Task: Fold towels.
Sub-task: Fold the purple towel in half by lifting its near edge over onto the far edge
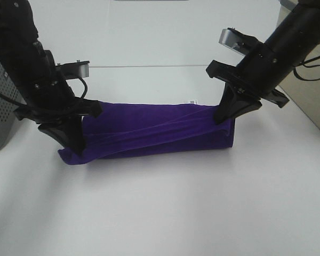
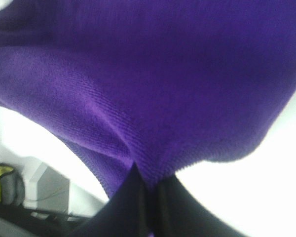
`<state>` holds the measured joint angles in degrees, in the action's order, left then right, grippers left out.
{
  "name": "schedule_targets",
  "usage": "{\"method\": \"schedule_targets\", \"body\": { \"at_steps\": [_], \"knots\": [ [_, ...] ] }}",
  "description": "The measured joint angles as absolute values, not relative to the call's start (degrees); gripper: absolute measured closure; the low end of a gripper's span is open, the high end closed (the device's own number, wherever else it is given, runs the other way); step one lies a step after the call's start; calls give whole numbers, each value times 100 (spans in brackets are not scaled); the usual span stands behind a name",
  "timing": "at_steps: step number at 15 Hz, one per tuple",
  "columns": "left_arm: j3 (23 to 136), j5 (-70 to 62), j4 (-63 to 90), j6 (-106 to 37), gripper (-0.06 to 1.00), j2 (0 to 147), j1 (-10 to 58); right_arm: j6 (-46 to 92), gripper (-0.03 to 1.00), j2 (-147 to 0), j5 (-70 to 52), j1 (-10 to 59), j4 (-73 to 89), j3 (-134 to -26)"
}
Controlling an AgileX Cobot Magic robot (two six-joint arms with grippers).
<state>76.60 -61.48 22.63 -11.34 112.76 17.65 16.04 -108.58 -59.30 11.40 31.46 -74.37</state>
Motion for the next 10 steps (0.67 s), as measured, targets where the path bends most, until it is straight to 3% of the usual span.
{"method": "schedule_targets", "body": {
  "at_steps": [3,10],
  "knots": [
    [8417,-5363,2212,-1134,93,11854,1759,1358,94,-11769,-5781,1140,2830,-8497],
    [10250,-5357,2028,-1134,93,12914,1759,1226,94,-12044,-4481,1140,2521,-8600]
  ]
}}
